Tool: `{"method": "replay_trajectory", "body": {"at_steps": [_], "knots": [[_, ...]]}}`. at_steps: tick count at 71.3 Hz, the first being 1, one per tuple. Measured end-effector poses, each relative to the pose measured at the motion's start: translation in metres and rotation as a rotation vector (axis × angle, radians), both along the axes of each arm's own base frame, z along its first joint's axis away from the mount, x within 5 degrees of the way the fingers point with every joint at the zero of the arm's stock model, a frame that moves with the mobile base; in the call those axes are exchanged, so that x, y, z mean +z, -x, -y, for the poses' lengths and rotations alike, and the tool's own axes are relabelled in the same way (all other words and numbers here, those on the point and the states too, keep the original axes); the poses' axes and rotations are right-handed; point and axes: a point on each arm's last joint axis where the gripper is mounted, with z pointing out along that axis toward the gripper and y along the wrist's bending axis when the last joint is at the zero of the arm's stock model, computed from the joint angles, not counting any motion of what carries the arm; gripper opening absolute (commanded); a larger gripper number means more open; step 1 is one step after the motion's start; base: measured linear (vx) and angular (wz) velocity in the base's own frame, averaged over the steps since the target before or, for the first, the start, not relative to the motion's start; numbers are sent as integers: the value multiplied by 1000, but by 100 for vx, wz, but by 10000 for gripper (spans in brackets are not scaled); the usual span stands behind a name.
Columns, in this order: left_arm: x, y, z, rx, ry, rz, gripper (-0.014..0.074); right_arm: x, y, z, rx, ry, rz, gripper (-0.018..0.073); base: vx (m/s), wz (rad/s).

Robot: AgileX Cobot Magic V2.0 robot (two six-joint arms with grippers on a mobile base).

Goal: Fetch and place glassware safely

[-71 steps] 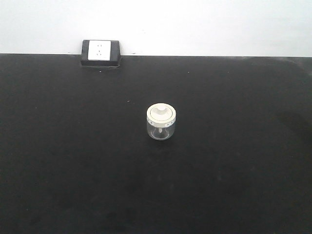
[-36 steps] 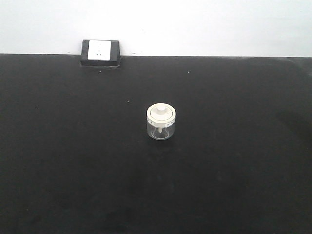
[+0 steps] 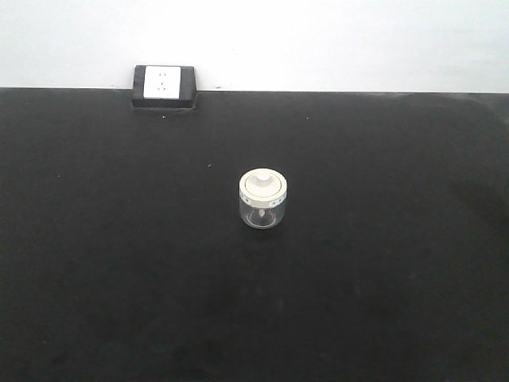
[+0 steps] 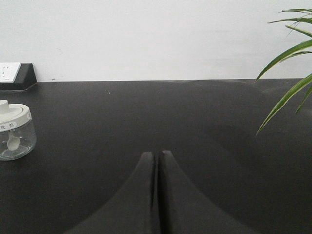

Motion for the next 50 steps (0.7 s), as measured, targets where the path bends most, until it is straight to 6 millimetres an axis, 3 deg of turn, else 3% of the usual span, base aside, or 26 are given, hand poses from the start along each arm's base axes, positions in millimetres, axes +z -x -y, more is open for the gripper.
{"method": "replay_trajectory", "body": {"at_steps": [50], "knots": [[0,0,0,0,0,0,-7,0,0,0,0,-3,0,-3,0,0]]}}
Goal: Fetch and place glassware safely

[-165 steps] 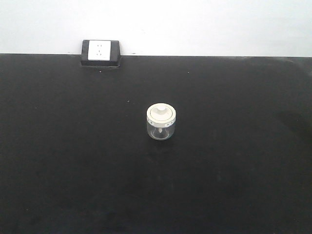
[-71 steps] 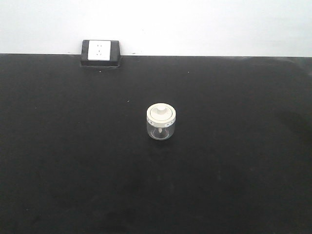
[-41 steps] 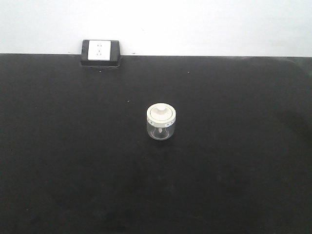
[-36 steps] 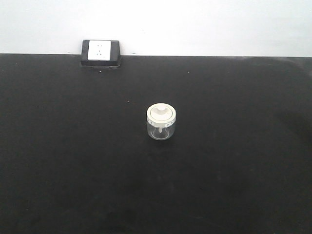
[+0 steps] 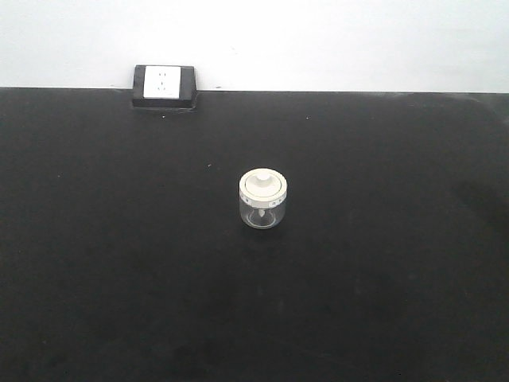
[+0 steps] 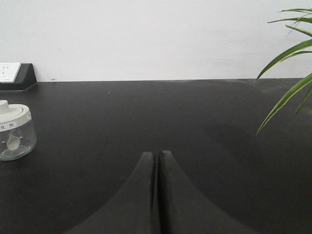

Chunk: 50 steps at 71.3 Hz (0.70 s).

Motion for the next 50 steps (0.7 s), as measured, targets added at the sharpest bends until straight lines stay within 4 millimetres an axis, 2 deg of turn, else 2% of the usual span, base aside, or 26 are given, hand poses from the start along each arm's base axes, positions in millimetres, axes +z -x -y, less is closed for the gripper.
{"method": "replay_trajectory", "body": {"at_steps": [50], "knots": [[0,0,0,0,0,0,-7,0,0,0,0,0,-2,-3,0,0]]}}
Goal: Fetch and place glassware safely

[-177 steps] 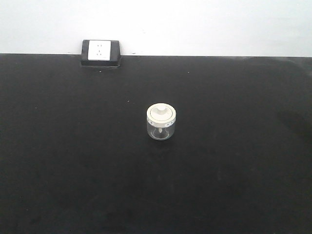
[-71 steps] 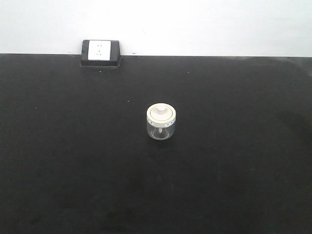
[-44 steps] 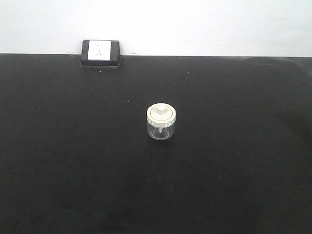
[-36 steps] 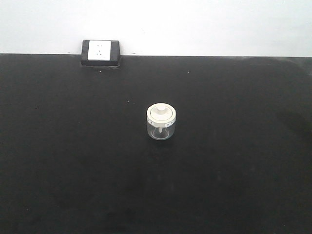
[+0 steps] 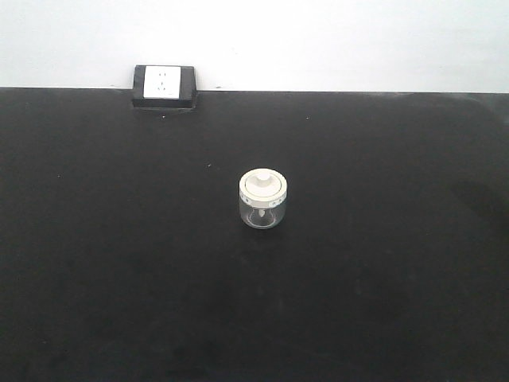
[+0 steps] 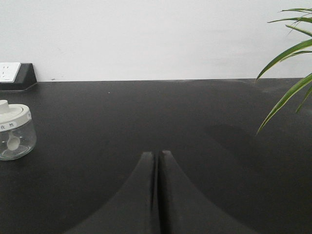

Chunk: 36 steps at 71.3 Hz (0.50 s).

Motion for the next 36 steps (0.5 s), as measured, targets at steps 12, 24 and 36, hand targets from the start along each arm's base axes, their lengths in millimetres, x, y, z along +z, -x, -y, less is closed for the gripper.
{"method": "replay_trajectory", "body": {"at_steps": [12,24,36], "knots": [[0,0,0,0,0,0,-7,0,0,0,0,0,0,-3,0,0],[0,0,0,0,0,0,-7,0,0,0,0,0,0,-3,0,0],[0,0,0,0,0,0,-7,0,0,0,0,0,0,-3,0,0]]}}
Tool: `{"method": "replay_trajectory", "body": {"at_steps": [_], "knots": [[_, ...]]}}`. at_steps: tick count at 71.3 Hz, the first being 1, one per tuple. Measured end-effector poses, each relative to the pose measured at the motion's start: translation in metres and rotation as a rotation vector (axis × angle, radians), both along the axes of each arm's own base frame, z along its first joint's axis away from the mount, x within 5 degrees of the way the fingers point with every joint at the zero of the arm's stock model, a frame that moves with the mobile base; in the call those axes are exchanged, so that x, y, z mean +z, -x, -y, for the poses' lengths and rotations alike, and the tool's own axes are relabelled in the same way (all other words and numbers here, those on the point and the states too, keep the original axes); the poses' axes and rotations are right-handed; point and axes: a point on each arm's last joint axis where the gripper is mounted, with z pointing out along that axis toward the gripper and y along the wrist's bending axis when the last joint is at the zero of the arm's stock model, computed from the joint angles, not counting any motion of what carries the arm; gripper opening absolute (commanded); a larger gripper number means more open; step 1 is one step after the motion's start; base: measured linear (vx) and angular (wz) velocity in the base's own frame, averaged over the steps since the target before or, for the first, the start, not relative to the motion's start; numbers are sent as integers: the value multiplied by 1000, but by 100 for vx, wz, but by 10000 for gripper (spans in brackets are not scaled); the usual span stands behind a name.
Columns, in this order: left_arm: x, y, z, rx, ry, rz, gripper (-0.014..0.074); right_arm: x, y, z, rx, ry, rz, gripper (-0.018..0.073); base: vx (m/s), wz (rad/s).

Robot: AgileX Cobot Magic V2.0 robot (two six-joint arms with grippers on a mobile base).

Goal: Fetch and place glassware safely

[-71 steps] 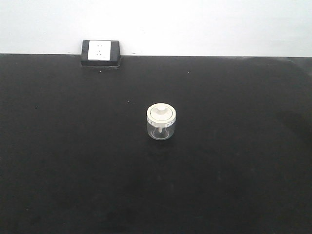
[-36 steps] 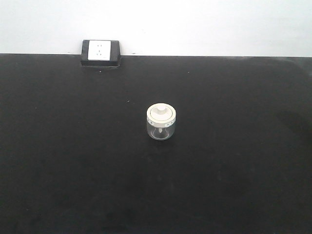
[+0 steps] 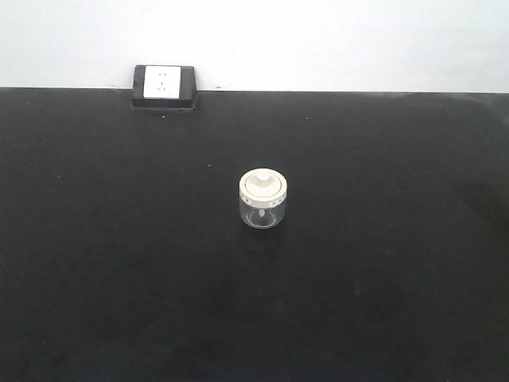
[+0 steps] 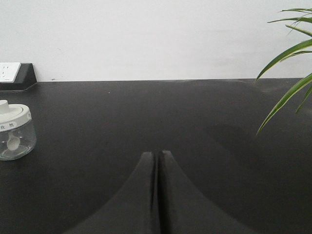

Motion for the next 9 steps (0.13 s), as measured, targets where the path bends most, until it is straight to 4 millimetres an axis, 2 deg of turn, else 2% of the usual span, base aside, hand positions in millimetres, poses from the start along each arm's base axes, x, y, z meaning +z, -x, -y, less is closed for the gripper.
{"method": "replay_trajectory", "body": {"at_steps": [9], "knots": [[0,0,0,0,0,0,-7,0,0,0,0,0,0,-3,0,0]]}}
